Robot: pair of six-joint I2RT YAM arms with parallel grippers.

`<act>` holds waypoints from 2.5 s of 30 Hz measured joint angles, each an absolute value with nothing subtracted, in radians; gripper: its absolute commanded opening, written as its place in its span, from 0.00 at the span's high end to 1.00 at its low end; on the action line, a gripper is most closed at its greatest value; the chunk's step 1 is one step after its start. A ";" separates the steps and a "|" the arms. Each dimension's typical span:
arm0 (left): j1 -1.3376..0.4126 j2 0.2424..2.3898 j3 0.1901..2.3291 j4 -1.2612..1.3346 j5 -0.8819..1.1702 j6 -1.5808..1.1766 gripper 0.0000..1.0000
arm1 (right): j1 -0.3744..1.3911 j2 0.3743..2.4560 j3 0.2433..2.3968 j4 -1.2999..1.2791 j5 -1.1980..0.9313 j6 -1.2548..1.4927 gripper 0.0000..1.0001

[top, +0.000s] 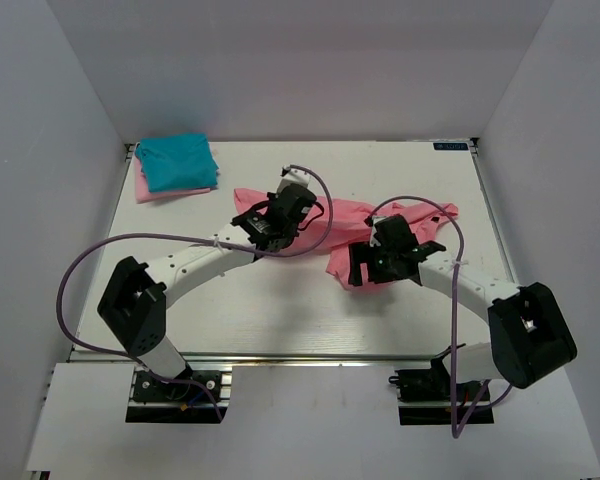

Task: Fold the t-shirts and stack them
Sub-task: Flatten out the tshirt

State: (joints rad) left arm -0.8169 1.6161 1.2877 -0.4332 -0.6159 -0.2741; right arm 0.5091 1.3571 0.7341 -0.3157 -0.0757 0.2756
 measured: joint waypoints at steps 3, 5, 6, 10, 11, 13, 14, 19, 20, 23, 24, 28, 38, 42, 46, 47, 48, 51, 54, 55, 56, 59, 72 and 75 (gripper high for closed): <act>-0.800 1.615 1.292 -0.459 -0.673 -0.290 1.00 | 0.507 1.370 0.777 -0.314 -0.006 0.288 0.10; -0.773 1.614 1.303 -0.477 -0.722 -0.293 1.00 | 0.505 1.385 0.816 -0.313 0.044 0.292 0.10; -0.758 1.614 1.312 -0.485 -0.743 -0.293 1.00 | 0.505 1.399 0.838 -0.314 0.076 0.296 0.10; -0.681 1.610 1.359 -0.498 -0.829 -0.292 1.00 | 0.495 1.455 0.902 -0.313 0.181 0.313 0.10; -0.665 1.607 1.365 -0.498 -0.842 -0.290 1.00 | 0.490 1.461 0.904 -0.311 0.201 0.318 0.10; -0.627 1.599 1.368 -0.499 -0.860 -0.289 1.00 | 0.474 1.466 0.904 -0.314 0.236 0.332 0.10; -0.611 1.598 1.368 -0.502 -0.863 -0.289 1.00 | 0.467 1.466 0.903 -0.312 0.250 0.336 0.10; -0.546 1.598 1.359 -0.513 -0.862 -0.291 1.00 | 0.406 1.466 0.905 -0.304 0.345 0.345 0.10; -0.538 1.598 1.353 -0.513 -0.857 -0.292 1.00 | 0.389 1.466 0.908 -0.304 0.362 0.345 0.10; -0.517 1.601 1.328 -0.511 -0.838 -0.294 1.00 | 0.332 1.470 0.934 -0.296 0.392 0.345 0.10; -0.510 1.605 1.320 -0.510 -0.831 -0.296 1.00 | 0.315 1.480 0.950 -0.294 0.397 0.347 0.10; -0.485 1.658 1.315 -0.509 -0.812 -0.300 1.00 | 0.240 1.573 1.070 -0.275 0.379 0.361 0.10; -0.441 1.746 1.315 -0.515 -0.748 -0.302 1.00 | 0.128 1.905 1.385 -0.236 0.273 0.382 0.15; -0.431 1.746 1.315 -0.506 -0.735 -0.302 1.00 | 0.097 1.963 1.415 -0.229 0.238 0.377 0.16; -0.429 1.746 1.315 -0.488 -0.720 -0.297 1.00 | 0.075 2.006 1.424 -0.208 0.209 0.358 0.27; -0.429 1.746 1.315 -0.484 -0.717 -0.295 1.00 | 0.071 2.019 1.425 -0.199 0.200 0.349 0.29; -0.428 1.746 1.315 -0.479 -0.715 -0.294 1.00 | 0.068 2.029 1.425 -0.193 0.193 0.343 0.31; -0.424 1.746 1.315 -0.469 -0.706 -0.289 1.00 | 0.058 2.059 1.425 -0.170 0.171 0.324 0.38; -0.422 1.746 1.314 -0.466 -0.698 -0.289 1.00 | 0.051 2.086 1.431 -0.142 0.140 0.303 0.49; -0.422 1.746 1.314 -0.465 -0.698 -0.289 1.00 | 0.049 2.093 1.434 -0.137 0.128 0.299 0.52; -0.421 1.746 1.314 -0.463 -0.697 -0.289 1.00 | 0.048 2.101 1.441 -0.134 0.118 0.294 0.59; -0.421 1.746 1.313 -0.461 -0.696 -0.286 1.00 | 0.043 2.122 1.472 -0.122 0.090 0.279 0.72; -0.421 1.721 1.314 -0.439 -0.699 -0.248 1.00 | 0.033 2.056 1.415 -0.020 0.010 0.200 1.00; -0.421 1.670 1.318 -0.431 -0.699 -0.227 1.00 | 0.033 1.923 1.338 0.000 0.022 0.173 1.00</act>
State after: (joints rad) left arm -0.4210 1.6703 1.3182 -0.4309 -0.6987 -0.2268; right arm 0.0330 1.9232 1.3376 0.0002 0.0216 0.1726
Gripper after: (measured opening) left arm 0.009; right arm 0.006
